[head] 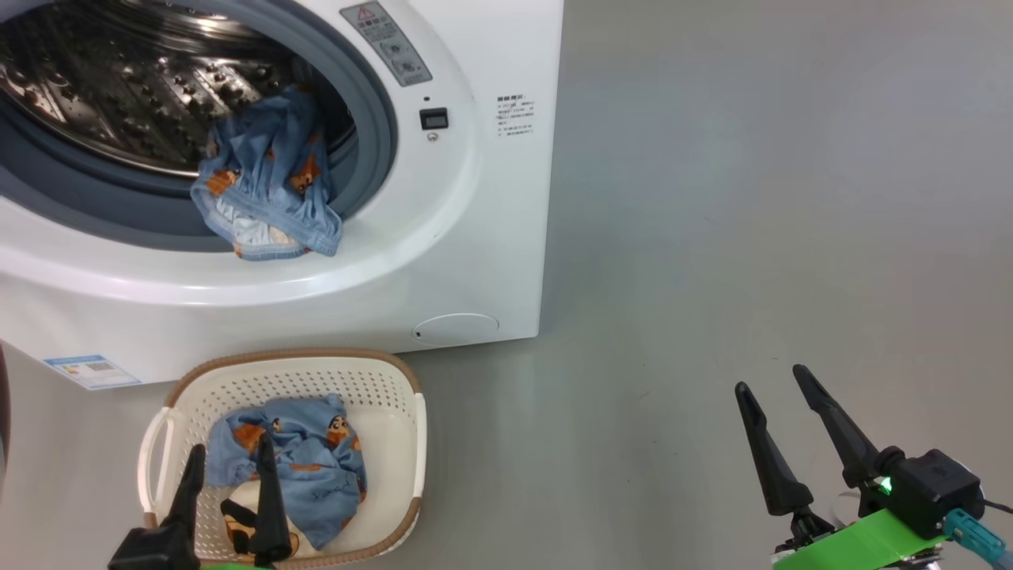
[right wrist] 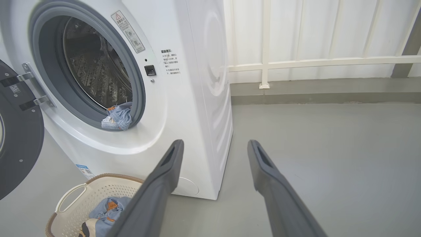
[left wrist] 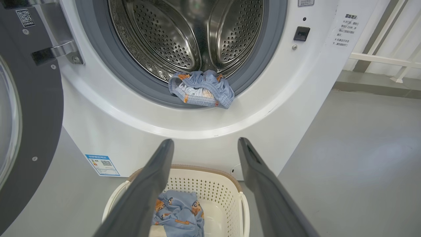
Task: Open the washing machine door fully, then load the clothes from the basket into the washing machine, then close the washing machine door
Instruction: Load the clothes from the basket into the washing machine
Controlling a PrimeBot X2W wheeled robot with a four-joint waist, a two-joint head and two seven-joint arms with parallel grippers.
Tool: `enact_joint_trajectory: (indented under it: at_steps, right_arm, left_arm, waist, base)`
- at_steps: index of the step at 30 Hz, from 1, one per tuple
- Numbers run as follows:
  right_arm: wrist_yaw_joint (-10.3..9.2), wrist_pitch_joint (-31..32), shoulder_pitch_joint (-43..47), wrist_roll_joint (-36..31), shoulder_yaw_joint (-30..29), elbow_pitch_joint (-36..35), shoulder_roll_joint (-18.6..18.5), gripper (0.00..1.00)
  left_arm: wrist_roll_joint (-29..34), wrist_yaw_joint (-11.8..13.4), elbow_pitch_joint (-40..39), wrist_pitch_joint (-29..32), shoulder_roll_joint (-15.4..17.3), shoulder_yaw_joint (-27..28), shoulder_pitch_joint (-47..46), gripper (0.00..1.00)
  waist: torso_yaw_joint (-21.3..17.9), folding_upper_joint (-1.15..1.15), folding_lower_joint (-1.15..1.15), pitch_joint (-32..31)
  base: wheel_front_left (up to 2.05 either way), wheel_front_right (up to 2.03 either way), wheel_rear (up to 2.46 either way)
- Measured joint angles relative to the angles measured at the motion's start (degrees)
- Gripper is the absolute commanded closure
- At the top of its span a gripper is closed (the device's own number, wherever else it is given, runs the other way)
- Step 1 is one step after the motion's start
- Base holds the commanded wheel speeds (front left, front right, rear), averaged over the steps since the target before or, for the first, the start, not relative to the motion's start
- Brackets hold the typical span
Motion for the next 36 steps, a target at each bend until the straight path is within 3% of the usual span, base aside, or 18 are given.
enact_joint_trajectory:
  at_steps: [29, 36]
  right_arm:
    - [0.00, 0.0, 0.9, 0.0, 0.2, -0.8, 0.7, 0.00]
    - [0.00, 0.0, 0.2, 0.1, 0.2, -1.4, 0.4, 0.00]
  left_arm:
    - [-0.9, -0.6, 2.6, 0.4, 0.1, -1.4, -1.8, 0.00]
    - [-2.0, -2.5, 5.7, 0.7, 0.0, -1.4, -7.1, 0.00]
  waist:
    - [-0.3, 0.00, 0.01, 2.6]
    - [-0.4, 0.00, 0.01, 5.1]
  base:
    - [0.00, 0.00, 0.00]
    - [0.00, 0.00, 0.00]
